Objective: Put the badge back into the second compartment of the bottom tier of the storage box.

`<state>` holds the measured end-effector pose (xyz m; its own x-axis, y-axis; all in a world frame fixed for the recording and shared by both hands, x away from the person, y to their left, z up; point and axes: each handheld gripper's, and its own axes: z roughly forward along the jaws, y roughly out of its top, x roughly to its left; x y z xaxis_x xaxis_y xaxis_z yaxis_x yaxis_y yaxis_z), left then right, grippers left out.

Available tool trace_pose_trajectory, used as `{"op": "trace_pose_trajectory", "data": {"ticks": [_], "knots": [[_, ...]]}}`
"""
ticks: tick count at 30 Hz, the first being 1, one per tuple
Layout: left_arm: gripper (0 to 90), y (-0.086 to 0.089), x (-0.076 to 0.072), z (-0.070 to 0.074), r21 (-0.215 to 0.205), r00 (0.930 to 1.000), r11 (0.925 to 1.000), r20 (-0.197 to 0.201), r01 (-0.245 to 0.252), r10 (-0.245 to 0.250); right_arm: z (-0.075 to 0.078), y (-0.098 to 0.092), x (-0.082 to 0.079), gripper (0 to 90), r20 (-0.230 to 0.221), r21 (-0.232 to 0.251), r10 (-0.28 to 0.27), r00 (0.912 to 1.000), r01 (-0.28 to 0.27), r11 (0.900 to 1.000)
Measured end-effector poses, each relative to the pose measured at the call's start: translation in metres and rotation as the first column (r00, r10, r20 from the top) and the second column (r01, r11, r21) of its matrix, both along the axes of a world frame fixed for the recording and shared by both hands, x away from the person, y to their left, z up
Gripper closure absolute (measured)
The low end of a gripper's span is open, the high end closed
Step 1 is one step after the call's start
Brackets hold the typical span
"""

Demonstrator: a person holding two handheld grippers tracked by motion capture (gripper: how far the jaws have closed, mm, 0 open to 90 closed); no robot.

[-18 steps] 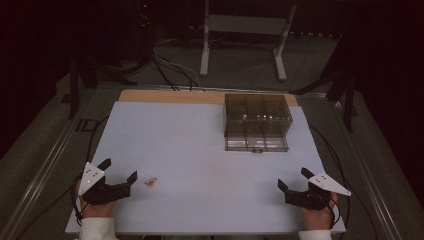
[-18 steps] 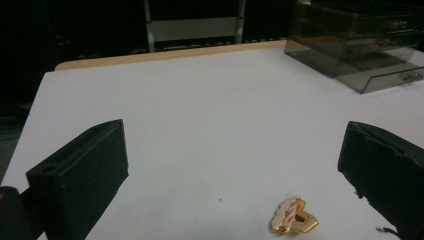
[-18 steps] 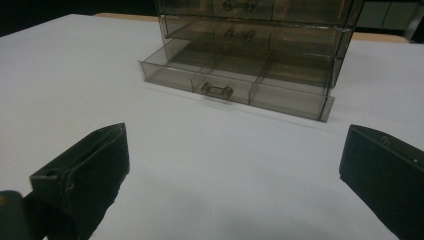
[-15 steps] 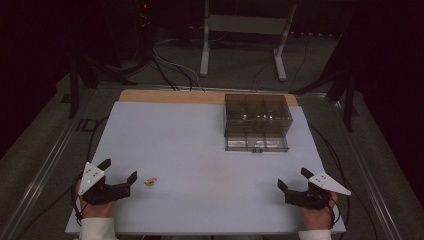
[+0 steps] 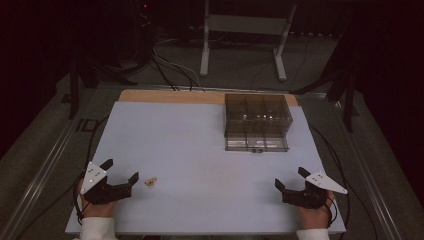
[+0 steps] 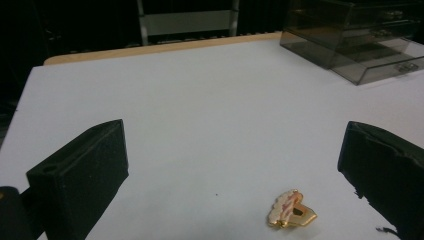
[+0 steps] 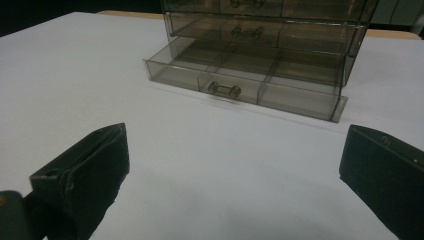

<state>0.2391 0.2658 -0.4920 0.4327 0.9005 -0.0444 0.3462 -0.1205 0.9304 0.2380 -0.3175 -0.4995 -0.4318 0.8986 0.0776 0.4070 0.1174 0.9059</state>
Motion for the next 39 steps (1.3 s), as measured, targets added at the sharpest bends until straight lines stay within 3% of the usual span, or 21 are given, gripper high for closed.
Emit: {"op": "trace_pose_trajectory", "data": {"ticks": [14, 23, 30, 31, 36, 39], "knots": [[0.5, -0.003, 0.002, -0.003, 0.017, 0.9997, 0.9997, -0.019, 0.015, -0.015, 0.002, 0.007, 0.004, 0.0, -0.005, 0.002, 0.033, 0.9994, -0.033, 0.999], [0.5, -0.001, 0.001, -0.004, 0.004, 0.9998, 0.9999, -0.015, 0.011, -0.011, 0.010, 0.034, 0.009, 0.0, -0.007, -0.021, 0.110, 0.9939, -0.110, 0.994], [0.4, 0.002, 0.000, -0.003, -0.006, 1.0000, 1.0000, -0.006, -0.007, 0.007, 0.023, 0.060, 0.018, 0.0, -0.015, -0.027, 0.178, 0.9839, -0.179, 0.984], [0.4, 0.003, 0.000, -0.003, -0.007, 0.9998, 0.9998, -0.002, -0.018, 0.018, 0.029, 0.073, 0.025, 0.0, -0.024, -0.039, 0.210, 0.9775, -0.211, 0.977], [0.3, 0.003, -0.001, -0.002, -0.006, 0.9996, 0.9996, 0.005, -0.027, 0.027, 0.039, 0.092, 0.034, 0.0, -0.028, -0.048, 0.261, 0.9649, -0.262, 0.964], [0.3, 0.004, 0.000, -0.003, -0.005, 0.9991, 0.9991, 0.004, -0.041, 0.041, 0.049, 0.112, 0.044, 0.0, -0.029, -0.024, 0.306, 0.9515, -0.307, 0.951]]}}
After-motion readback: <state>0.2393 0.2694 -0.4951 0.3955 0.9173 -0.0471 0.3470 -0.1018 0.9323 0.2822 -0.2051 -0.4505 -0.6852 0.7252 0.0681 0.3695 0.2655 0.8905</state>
